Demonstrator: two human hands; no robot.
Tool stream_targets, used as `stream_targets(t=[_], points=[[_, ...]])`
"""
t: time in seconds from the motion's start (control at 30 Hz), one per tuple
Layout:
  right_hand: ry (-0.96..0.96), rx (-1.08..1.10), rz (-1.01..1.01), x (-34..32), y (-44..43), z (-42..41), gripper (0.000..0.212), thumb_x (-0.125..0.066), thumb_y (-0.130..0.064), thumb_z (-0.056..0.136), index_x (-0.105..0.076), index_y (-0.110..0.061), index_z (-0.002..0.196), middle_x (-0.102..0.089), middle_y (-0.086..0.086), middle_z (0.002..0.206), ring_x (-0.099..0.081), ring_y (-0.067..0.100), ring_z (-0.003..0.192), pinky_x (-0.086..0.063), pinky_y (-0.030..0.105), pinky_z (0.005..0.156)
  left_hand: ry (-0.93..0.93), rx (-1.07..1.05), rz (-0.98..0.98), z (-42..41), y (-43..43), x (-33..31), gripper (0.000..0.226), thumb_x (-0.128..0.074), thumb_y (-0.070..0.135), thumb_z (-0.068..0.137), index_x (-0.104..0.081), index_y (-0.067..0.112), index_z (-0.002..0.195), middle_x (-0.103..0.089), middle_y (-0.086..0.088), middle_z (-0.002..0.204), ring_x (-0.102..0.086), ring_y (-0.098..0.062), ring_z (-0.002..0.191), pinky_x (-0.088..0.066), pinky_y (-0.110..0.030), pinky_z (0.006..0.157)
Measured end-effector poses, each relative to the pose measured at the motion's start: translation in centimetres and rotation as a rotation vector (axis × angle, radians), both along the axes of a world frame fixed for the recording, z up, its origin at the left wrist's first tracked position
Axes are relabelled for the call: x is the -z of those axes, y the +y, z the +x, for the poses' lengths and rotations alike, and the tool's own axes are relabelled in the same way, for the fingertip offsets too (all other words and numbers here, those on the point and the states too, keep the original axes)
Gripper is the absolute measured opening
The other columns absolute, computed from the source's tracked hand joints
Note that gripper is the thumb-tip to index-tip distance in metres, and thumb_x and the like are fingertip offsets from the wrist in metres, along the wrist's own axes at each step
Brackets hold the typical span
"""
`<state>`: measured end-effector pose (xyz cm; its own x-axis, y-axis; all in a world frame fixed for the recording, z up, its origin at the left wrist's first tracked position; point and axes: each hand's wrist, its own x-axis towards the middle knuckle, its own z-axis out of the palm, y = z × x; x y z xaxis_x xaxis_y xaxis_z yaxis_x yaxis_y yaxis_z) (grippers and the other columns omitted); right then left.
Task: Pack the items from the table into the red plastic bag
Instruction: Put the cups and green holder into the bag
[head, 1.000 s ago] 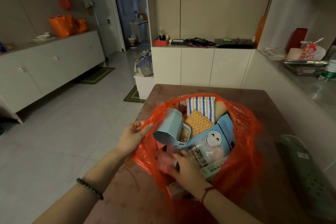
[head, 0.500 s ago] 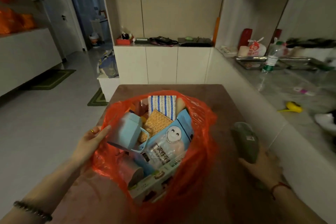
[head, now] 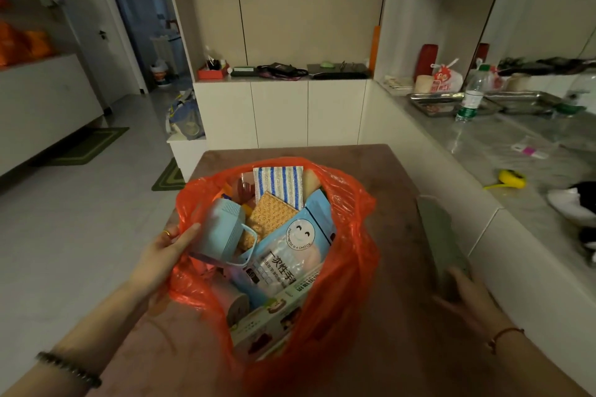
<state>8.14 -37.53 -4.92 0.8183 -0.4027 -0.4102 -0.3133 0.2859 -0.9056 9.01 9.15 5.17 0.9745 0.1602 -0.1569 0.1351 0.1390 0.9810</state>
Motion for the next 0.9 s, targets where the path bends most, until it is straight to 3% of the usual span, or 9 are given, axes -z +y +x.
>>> stream_targets(t=[0.07,0.13,0.27,0.33,0.4,0.5,0.6,0.73,0.9], points=[[-0.135,0.035,0.223,-2.5,1.2,-0.6,0.021,-0.044,-0.012,0.094,-0.05,-0.018,0.113,-0.049,0.006,0.113,-0.052,0.019,0.086,-0.058,0.038,0.056,0.005,-0.019,0.008,-0.2,0.0,-0.3,0.035,-0.059,0.027,0.087,-0.061,0.005,0.115,-0.066,-0.023,0.111,-0.068,-0.026,0.086,-0.058,-0.034,0.073],[-0.281,-0.017,0.292,-5.0,2.6,-1.1,0.024,-0.039,-0.007,0.094,-0.05,-0.018,0.113,-0.055,0.003,0.102,-0.062,0.02,0.079,-0.059,0.034,0.05,0.023,-0.045,0.009,-0.6,0.0,-0.8,0.047,-0.064,0.032,0.082,-0.058,0.001,0.117,-0.064,-0.027,0.115,-0.062,-0.039,0.1,-0.05,-0.049,0.089],[-0.549,-0.371,0.097,-9.6,6.2,-1.8,0.057,-0.059,-0.012,0.081,-0.045,-0.028,0.133,-0.063,-0.002,0.121,-0.067,0.021,0.099,-0.057,0.043,0.079,0.007,-0.059,0.043,-1.0,0.3,-1.3,0.055,-0.069,0.043,0.072,-0.061,0.004,0.111,-0.066,-0.025,0.113,-0.061,-0.042,0.104,-0.044,-0.058,0.099],[-0.668,-0.591,-0.253,-11.7,8.5,-1.9,0.071,-0.076,-0.025,0.063,-0.048,-0.038,0.127,-0.058,-0.021,0.126,-0.058,0.006,0.114,-0.052,0.026,0.092,-0.012,-0.076,0.072,-0.8,0.5,-1.3,0.04,-0.063,0.037,0.083,-0.062,0.007,0.109,-0.069,-0.022,0.106,-0.065,-0.037,0.101,-0.051,-0.052,0.093],[-0.693,-0.716,-0.482,-12.7,11.1,-1.4,0.07,-0.071,-0.019,0.063,-0.044,-0.037,0.125,-0.054,-0.039,0.119,-0.051,-0.015,0.112,-0.043,0.005,0.086,-0.031,-0.11,0.076,-0.6,0.6,-1.6,0.024,-0.056,0.032,0.09,-0.062,0.01,0.099,-0.073,-0.003,0.074,-0.069,-0.014,0.07,-0.06,-0.028,0.064],[-0.679,-0.857,-0.559,-11.1,14.0,-0.2,0.07,-0.071,-0.021,0.067,-0.046,-0.043,0.127,-0.053,-0.022,0.13,-0.053,-0.004,0.115,-0.046,0.011,0.089,-0.053,-0.213,0.121,-0.7,1.3,-2.5,0.029,-0.048,0.034,0.094,-0.052,0.015,0.073,-0.043,0.01,0.031,-0.039,-0.002,0.027,-0.033,-0.012,0.03],[-0.657,-0.923,-0.609,-8.7,14.4,0.6,0.075,-0.074,-0.014,0.066,-0.044,-0.058,0.12,-0.048,-0.009,0.134,-0.052,-0.002,0.117,-0.047,0.014,0.091,-0.084,-0.31,0.063,-0.8,3.2,-3.2,0.023,-0.044,0.03,0.096,-0.051,0.015,0.08,-0.039,0.008,0.035,-0.03,-0.002,0.025,-0.025,-0.011,0.03],[-0.621,-0.995,-0.783,-8.4,12.5,1.1,0.08,-0.075,-0.02,0.061,-0.04,-0.059,0.122,-0.047,-0.024,0.131,-0.045,-0.002,0.124,-0.039,0.011,0.099,-0.121,-0.277,-0.027,-1.1,4.3,-4.3,0.018,-0.04,0.024,0.098,-0.05,0.017,0.084,-0.03,-0.002,0.059,-0.028,-0.002,0.025,-0.034,-0.012,0.031],[-0.619,-1.108,-1.071,-8.9,12.2,2.0,0.086,-0.071,-0.028,0.064,-0.025,-0.061,0.129,-0.03,-0.029,0.134,-0.038,-0.003,0.126,-0.037,0.012,0.101,-0.183,-0.095,0.049,-1.4,2.1,-5.3,0.017,-0.042,0.024,0.097,-0.052,0.01,0.101,-0.039,0.0,0.052,-0.028,-0.003,0.026,-0.035,-0.015,0.029]])
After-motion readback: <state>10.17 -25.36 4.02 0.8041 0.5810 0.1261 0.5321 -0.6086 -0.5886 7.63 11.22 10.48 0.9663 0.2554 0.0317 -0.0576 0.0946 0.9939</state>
